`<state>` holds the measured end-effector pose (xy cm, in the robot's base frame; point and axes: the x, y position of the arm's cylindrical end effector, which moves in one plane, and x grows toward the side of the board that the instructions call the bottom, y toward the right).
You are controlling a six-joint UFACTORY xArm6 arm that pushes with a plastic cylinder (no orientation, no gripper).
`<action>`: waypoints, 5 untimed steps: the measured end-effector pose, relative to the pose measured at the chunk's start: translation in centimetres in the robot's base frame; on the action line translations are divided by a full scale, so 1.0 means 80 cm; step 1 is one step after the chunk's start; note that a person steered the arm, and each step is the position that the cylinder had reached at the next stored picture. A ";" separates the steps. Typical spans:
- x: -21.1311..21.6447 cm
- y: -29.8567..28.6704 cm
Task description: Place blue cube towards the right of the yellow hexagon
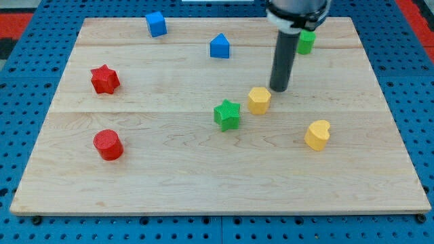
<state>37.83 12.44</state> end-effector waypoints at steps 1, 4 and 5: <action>-0.043 -0.025; -0.232 -0.112; -0.230 -0.189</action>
<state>19.42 -2.69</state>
